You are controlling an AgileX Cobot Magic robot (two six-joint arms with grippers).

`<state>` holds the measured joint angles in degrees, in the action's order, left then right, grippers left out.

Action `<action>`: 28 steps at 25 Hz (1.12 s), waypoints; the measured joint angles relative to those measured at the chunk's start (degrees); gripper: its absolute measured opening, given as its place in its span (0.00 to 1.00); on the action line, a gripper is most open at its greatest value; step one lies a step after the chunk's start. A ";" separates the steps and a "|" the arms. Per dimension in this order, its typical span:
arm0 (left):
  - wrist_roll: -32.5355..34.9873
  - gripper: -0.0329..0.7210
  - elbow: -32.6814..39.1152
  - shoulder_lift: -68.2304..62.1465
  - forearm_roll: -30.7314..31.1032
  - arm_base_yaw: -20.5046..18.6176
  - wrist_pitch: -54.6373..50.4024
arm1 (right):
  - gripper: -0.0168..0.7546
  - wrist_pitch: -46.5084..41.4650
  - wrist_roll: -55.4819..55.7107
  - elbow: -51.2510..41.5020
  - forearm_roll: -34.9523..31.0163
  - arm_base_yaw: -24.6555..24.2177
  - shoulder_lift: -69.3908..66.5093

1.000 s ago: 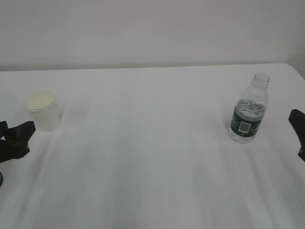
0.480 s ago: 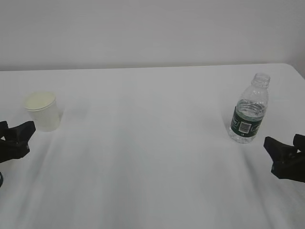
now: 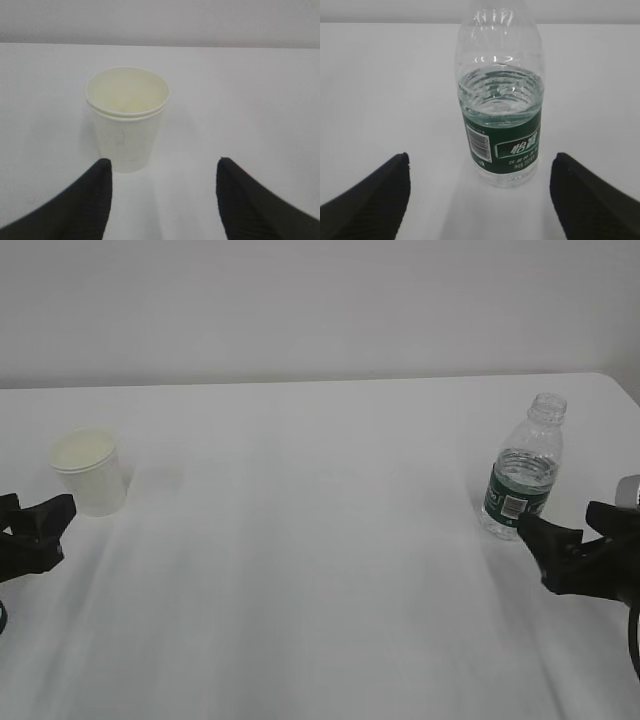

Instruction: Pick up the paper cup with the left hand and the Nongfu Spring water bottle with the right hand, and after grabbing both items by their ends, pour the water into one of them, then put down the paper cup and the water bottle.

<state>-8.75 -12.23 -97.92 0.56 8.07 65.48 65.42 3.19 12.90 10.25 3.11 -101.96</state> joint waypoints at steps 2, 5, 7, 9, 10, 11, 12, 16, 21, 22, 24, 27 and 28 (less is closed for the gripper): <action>0.00 0.66 0.00 0.00 0.10 0.00 0.00 | 0.89 0.00 0.00 0.93 0.00 0.00 -1.19; 0.00 0.66 0.00 0.00 0.10 0.00 0.00 | 0.89 0.00 0.00 2.39 0.09 0.00 -2.93; 0.00 0.66 0.00 0.00 0.10 0.00 0.00 | 0.89 0.00 0.00 3.32 0.09 0.00 -3.67; 0.00 0.66 0.00 0.00 0.10 0.00 0.00 | 0.89 0.00 0.00 4.14 0.09 0.00 -4.44; 0.00 0.66 0.00 0.00 0.10 0.00 0.00 | 0.89 0.00 0.00 4.53 0.09 0.00 -4.83; 0.00 0.66 0.00 0.00 0.10 0.00 0.00 | 0.89 0.00 0.00 4.79 0.09 0.00 -5.27; 0.00 0.66 0.00 0.00 0.10 0.00 0.00 | 0.89 0.00 0.00 5.16 0.09 0.00 -5.69; 0.00 0.66 0.00 0.00 0.10 0.00 0.09 | 0.89 0.00 0.00 6.88 0.09 0.00 -7.64; 0.00 0.66 0.00 0.00 0.10 0.00 0.09 | 0.89 0.00 0.00 9.15 0.09 0.00 -9.86; 0.00 0.66 0.00 0.00 0.10 0.00 0.09 | 0.89 0.00 0.00 9.67 0.09 0.00 -10.32; 0.00 0.66 0.00 0.00 0.10 0.00 0.09 | 0.89 0.00 0.00 10.70 0.09 0.00 -11.42; 0.00 0.66 0.00 0.00 0.10 0.00 0.09 | 0.89 0.00 0.00 12.21 0.09 0.00 -13.07; 0.00 0.66 0.00 0.00 0.10 0.00 0.09 | 0.89 0.00 0.00 12.56 0.09 0.00 -13.50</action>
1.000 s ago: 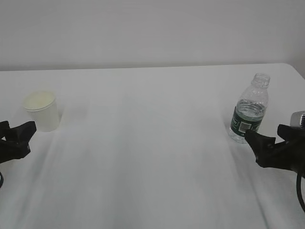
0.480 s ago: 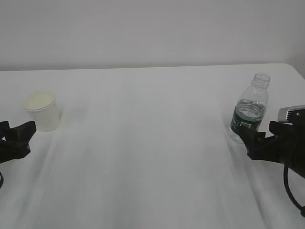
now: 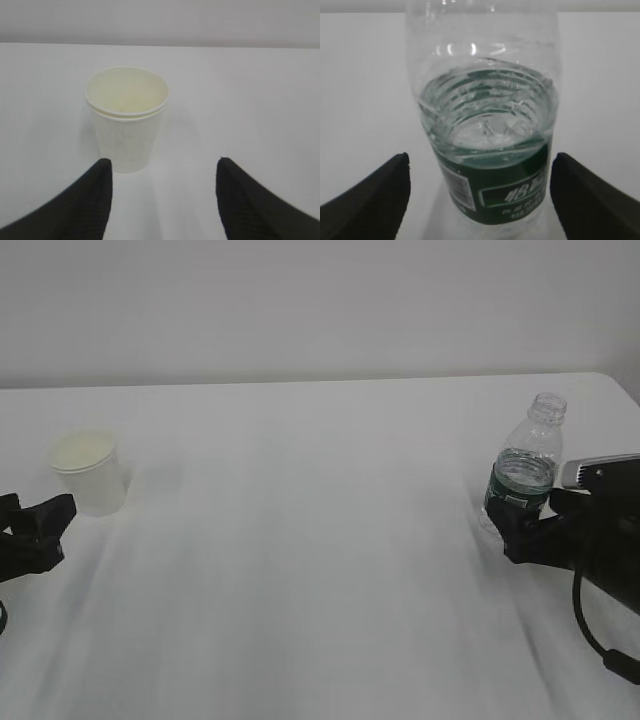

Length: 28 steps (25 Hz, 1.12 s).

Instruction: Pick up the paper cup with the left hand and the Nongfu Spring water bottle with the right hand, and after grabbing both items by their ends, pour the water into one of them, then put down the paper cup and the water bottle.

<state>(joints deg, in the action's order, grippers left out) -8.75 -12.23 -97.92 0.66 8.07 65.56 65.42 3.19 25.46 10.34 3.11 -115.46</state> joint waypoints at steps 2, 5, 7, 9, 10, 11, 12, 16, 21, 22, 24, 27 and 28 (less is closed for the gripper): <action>0.00 0.66 0.00 0.00 0.00 0.00 0.00 | 0.89 0.00 0.00 0.82 0.00 0.00 -0.41; 0.00 0.66 0.00 0.00 0.00 0.00 0.00 | 0.89 0.00 0.00 1.66 0.00 0.00 -0.47; 0.00 0.66 0.00 0.00 0.00 0.00 0.00 | 0.89 0.00 0.00 2.16 0.00 0.00 -0.47; 0.00 0.66 0.00 0.00 0.00 0.00 0.00 | 0.89 0.00 0.00 2.68 0.00 0.00 -0.55; 0.00 0.66 0.00 0.00 0.00 0.00 0.00 | 0.89 0.00 0.00 2.94 0.00 0.00 -0.55; 0.00 0.66 0.00 0.00 0.00 0.00 0.00 | 0.88 0.00 0.00 3.05 0.00 0.00 -0.55; 0.00 0.66 0.00 0.00 0.00 0.00 0.00 | 0.88 0.00 0.00 3.30 0.00 0.00 -0.55; 0.00 0.66 0.00 0.00 0.00 0.00 0.00 | 0.88 0.04 0.00 4.70 0.00 0.00 -2.23; 0.00 0.66 0.00 0.00 0.00 0.00 0.00 | 0.87 0.04 0.00 5.76 0.00 0.00 -4.12; 0.00 0.66 0.00 0.00 0.00 0.00 0.00 | 0.87 0.04 0.00 5.86 0.00 0.00 -4.16; 0.00 0.66 0.00 0.00 0.00 0.00 0.00 | 0.87 0.04 0.00 6.23 0.00 0.00 -4.37; 0.00 0.66 0.00 0.00 0.00 0.00 0.00 | 0.87 0.04 0.00 7.01 0.00 0.00 -4.75; 0.00 0.66 0.00 0.00 0.00 0.00 0.00 | 0.86 0.04 0.00 7.24 0.00 0.00 -5.04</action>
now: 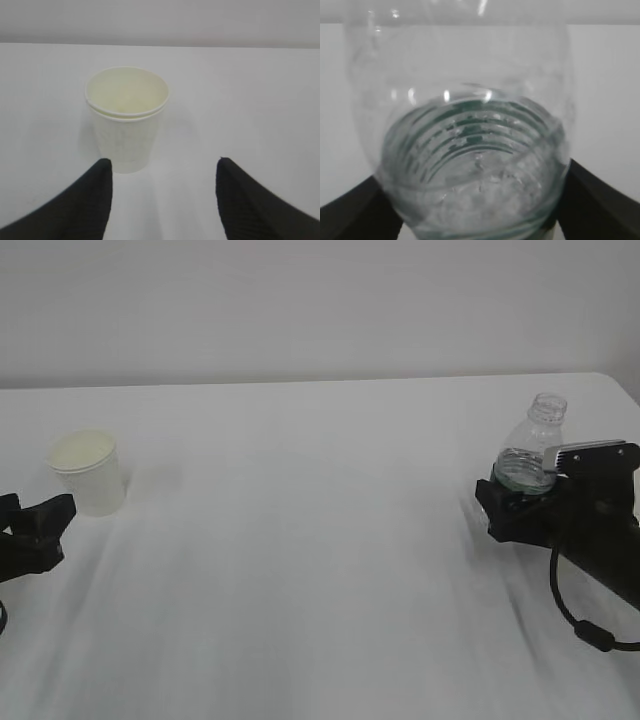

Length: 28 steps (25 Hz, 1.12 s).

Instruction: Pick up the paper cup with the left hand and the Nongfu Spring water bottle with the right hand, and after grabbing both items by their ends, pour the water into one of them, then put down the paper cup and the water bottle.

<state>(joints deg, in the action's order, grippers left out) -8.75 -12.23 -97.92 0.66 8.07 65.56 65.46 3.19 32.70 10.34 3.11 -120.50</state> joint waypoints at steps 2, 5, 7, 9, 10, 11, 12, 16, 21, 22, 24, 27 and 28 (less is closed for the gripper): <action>0.00 0.66 0.00 0.00 0.00 0.00 0.00 | 0.86 0.00 0.00 0.09 0.00 0.00 -0.22; 0.00 0.66 0.00 0.00 0.00 0.00 0.00 | 0.86 0.00 0.00 0.48 0.00 0.00 -0.22; 0.00 0.66 0.00 0.00 0.00 0.00 0.00 | 0.86 0.00 0.00 0.59 0.00 0.00 -0.22; 0.00 0.66 0.00 0.00 0.00 0.00 0.00 | 0.85 0.00 0.00 0.71 0.00 0.00 -0.22; 0.00 0.66 0.00 0.00 0.00 0.00 0.00 | 0.84 0.00 0.00 0.71 0.00 0.00 -0.22; 0.00 0.66 0.00 0.00 0.00 0.00 0.00 | 0.83 0.00 0.00 0.71 0.00 0.00 -0.22; 0.00 0.66 0.00 0.00 0.00 0.00 0.00 | 0.82 0.00 0.00 0.71 0.00 0.00 -0.22; 0.00 0.66 0.00 0.00 0.00 0.00 0.00 | 0.75 0.00 0.00 0.71 0.00 0.00 -0.22; 0.00 0.66 0.00 0.00 0.00 0.00 0.00 | 0.68 0.00 0.00 0.71 0.14 0.00 -0.22; 0.00 0.66 0.00 0.00 0.00 0.00 0.00 | 0.67 0.00 0.00 0.71 0.26 0.00 -0.22; 0.00 0.66 0.00 0.00 0.00 0.00 0.00 | 0.66 0.00 0.00 0.71 0.51 0.00 -0.22; 0.00 0.66 0.00 0.00 0.00 0.00 0.00 | 0.64 0.00 0.00 0.71 0.86 0.00 -0.22; 0.00 0.66 0.00 0.00 0.00 0.00 0.00 | 0.63 0.00 0.00 0.71 0.97 0.00 -0.22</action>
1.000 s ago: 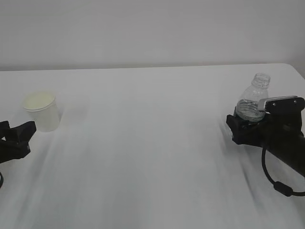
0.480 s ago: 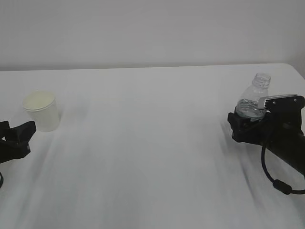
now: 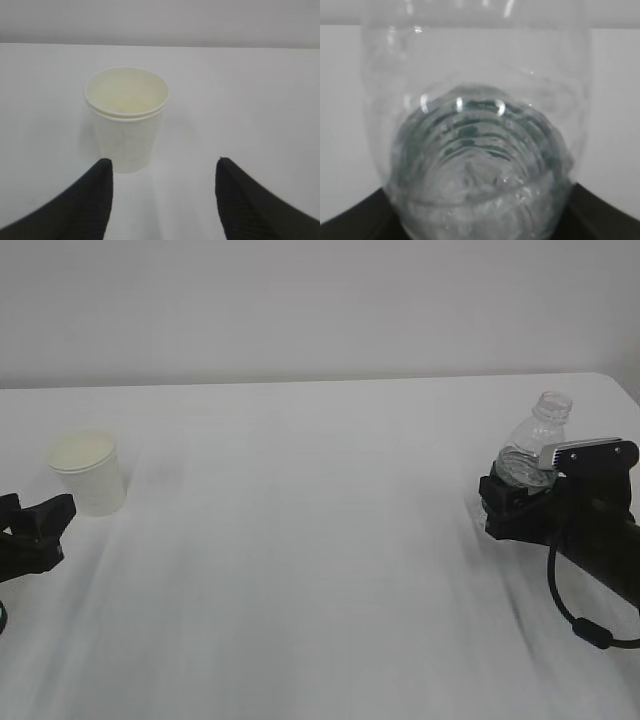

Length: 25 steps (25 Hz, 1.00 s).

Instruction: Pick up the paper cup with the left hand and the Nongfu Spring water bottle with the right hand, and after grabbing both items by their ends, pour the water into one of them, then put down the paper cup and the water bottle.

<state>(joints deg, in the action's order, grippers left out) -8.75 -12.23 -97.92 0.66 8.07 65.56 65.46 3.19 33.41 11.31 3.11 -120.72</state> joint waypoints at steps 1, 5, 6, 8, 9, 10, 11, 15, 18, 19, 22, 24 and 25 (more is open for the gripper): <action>0.00 0.66 0.00 0.00 0.00 0.00 0.00 | 0.62 0.00 0.00 0.00 -0.02 0.00 0.00; 0.00 0.66 0.00 0.00 0.00 0.00 0.00 | 0.58 0.00 0.00 0.00 0.22 0.00 0.00; 0.00 0.65 0.00 0.00 0.00 0.00 0.00 | 0.57 0.00 0.00 0.00 0.24 0.00 0.00; 0.00 0.65 0.00 0.00 0.00 0.00 0.00 | 0.57 0.00 0.00 0.00 0.34 0.00 0.00; 0.00 0.66 0.00 0.00 0.00 0.00 0.00 | 0.57 0.00 0.00 0.00 0.34 0.00 0.00; 0.00 0.65 0.00 0.00 0.00 0.00 0.00 | 0.57 0.00 0.00 0.00 0.44 0.00 0.00; 0.00 0.65 0.00 0.00 0.00 0.00 0.00 | 0.57 0.00 0.00 0.00 0.44 0.00 0.00; 0.00 0.65 0.00 0.00 0.00 0.00 0.00 | 0.57 0.00 0.00 0.00 0.66 0.00 0.00; 0.00 0.65 0.00 0.00 0.00 0.00 0.00 | 0.57 0.00 0.00 0.00 1.50 0.00 0.00; 0.00 0.65 0.00 0.00 0.00 0.00 0.00 | 0.57 0.00 0.00 0.00 1.73 0.00 0.00; 0.00 0.65 0.00 0.00 0.00 0.00 0.00 | 0.57 -0.68 0.00 0.00 3.29 0.00 0.44; 0.00 0.65 0.00 0.00 0.00 0.00 0.00 | 0.57 -1.11 0.00 -0.56 4.25 0.00 1.69; 0.00 0.65 0.00 0.00 0.00 0.00 0.00 | 0.57 -1.11 0.00 -0.96 4.57 0.00 2.37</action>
<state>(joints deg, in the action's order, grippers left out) -8.75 -12.23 -97.92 0.66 8.07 65.56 64.35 3.19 32.45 15.88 3.11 -118.35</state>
